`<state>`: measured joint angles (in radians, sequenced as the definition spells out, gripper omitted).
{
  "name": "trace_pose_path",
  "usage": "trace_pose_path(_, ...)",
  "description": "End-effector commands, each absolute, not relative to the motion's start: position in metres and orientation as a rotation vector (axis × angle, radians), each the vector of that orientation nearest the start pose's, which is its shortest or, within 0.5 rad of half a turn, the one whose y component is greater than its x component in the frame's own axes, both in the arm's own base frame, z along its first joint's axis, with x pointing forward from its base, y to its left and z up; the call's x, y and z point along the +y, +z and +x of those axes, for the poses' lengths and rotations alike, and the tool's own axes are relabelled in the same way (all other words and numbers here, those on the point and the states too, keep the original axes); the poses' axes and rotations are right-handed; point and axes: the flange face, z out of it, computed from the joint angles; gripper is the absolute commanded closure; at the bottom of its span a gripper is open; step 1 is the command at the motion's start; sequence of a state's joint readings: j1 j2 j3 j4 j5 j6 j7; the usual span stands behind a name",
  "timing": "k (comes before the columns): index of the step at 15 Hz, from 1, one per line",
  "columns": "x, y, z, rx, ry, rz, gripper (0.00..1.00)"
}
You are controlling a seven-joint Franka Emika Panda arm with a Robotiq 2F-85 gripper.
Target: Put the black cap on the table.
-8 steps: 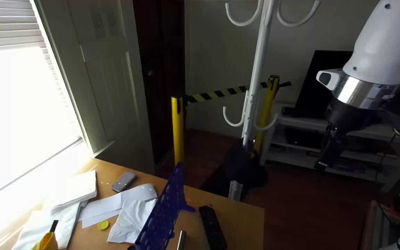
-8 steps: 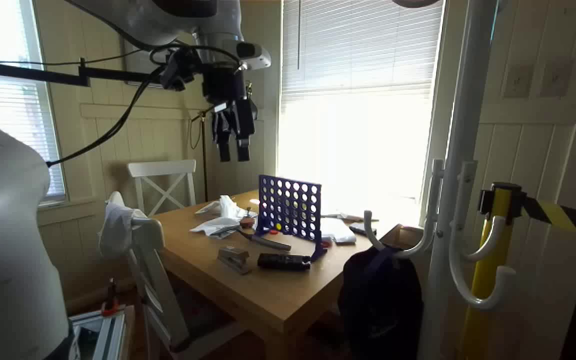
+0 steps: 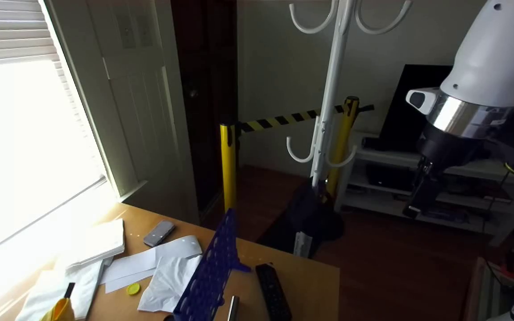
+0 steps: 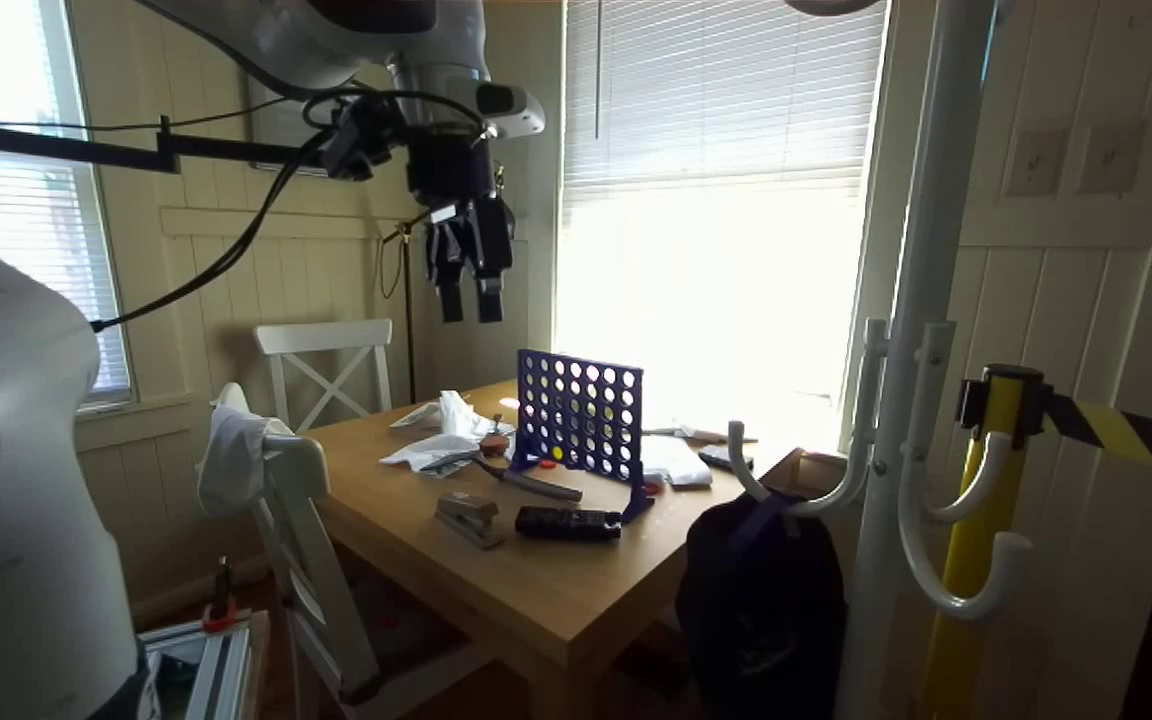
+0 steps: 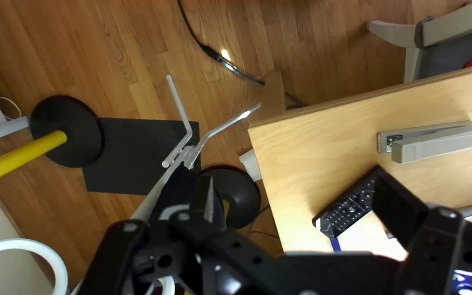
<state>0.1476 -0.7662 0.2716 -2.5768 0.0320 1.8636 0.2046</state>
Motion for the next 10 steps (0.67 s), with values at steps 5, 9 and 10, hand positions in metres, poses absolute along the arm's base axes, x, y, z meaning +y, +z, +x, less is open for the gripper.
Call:
trace_pose_path(5, 0.101, 0.5, 0.326, -0.019, -0.358, -3.416, 0.0)
trace_pose_path(9, 0.111, 0.478, 0.331, 0.099, -0.541, -3.543, 0.0)
trace_pose_path(10, 0.114, 0.47, 0.333, 0.116, -0.623, -3.55, 0.0)
